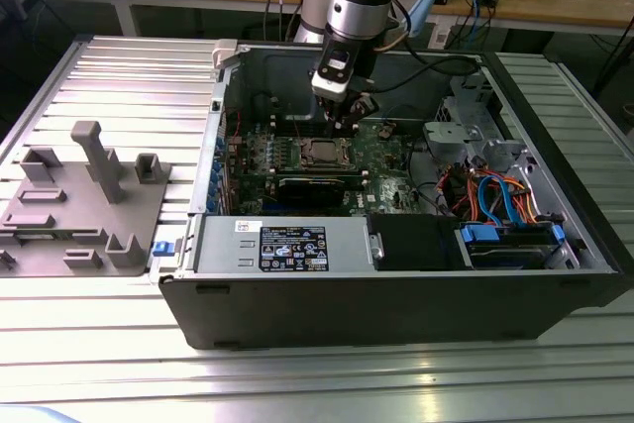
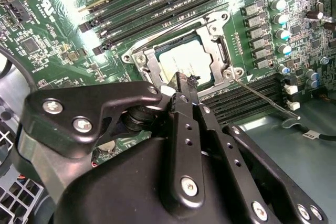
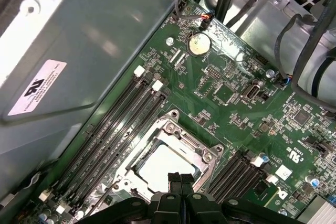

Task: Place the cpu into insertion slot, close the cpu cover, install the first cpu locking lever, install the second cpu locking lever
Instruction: 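Install the first cpu locking lever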

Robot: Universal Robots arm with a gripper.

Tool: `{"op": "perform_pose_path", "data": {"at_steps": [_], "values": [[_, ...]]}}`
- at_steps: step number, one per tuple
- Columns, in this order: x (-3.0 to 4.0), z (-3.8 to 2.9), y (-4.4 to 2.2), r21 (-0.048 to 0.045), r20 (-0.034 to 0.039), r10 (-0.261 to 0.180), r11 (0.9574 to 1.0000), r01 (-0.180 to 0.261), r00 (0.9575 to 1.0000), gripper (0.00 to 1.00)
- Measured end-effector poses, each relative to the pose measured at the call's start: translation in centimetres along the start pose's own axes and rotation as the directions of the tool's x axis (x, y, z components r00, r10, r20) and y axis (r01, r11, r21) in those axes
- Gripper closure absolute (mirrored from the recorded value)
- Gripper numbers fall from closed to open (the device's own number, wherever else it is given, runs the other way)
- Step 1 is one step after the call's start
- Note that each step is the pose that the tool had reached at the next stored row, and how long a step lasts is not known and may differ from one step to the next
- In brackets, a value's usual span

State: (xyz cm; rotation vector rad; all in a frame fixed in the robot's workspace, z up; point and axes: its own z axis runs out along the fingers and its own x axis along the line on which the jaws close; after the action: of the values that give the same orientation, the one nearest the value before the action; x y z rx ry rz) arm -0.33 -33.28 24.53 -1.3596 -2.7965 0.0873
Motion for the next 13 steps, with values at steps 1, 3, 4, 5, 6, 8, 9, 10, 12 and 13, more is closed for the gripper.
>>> {"op": "perform_pose_path", "data": {"at_steps": [1,3,4,5,6,8,9,10,12,13], "values": [[0.00,0.00,0.00,-0.0008,-0.0009,-0.002,1.0000,0.002,1.0000,0.89],[-0.01,0.00,-0.01,-0.0060,-0.0071,-0.009,0.9999,0.009,0.9999,0.89],[0.00,0.00,-0.01,-0.0083,-0.0097,-0.013,0.9999,0.012,0.9999,0.89],[-0.01,0.00,-0.01,-0.0083,-0.0096,-0.016,0.9998,0.016,0.9998,0.89],[-0.01,-0.01,-0.01,-0.0082,-0.0091,-0.022,0.9997,0.022,0.9997,0.89],[-0.01,-0.01,-0.01,-0.0082,-0.0086,-0.031,0.9995,0.031,0.9995,0.89],[-0.01,-0.01,-0.01,-0.0082,-0.0084,-0.034,0.9994,0.033,0.9994,0.89],[-0.01,-0.01,-0.01,-0.0081,-0.0083,-0.035,0.9993,0.035,0.9993,0.89],[-0.01,-0.01,0.00,-0.0081,-0.0081,-0.039,0.9992,0.039,0.9992,0.89],[-0.01,0.00,-0.01,-0.0081,-0.0079,-0.042,0.9991,0.042,0.9991,0.89]]}}
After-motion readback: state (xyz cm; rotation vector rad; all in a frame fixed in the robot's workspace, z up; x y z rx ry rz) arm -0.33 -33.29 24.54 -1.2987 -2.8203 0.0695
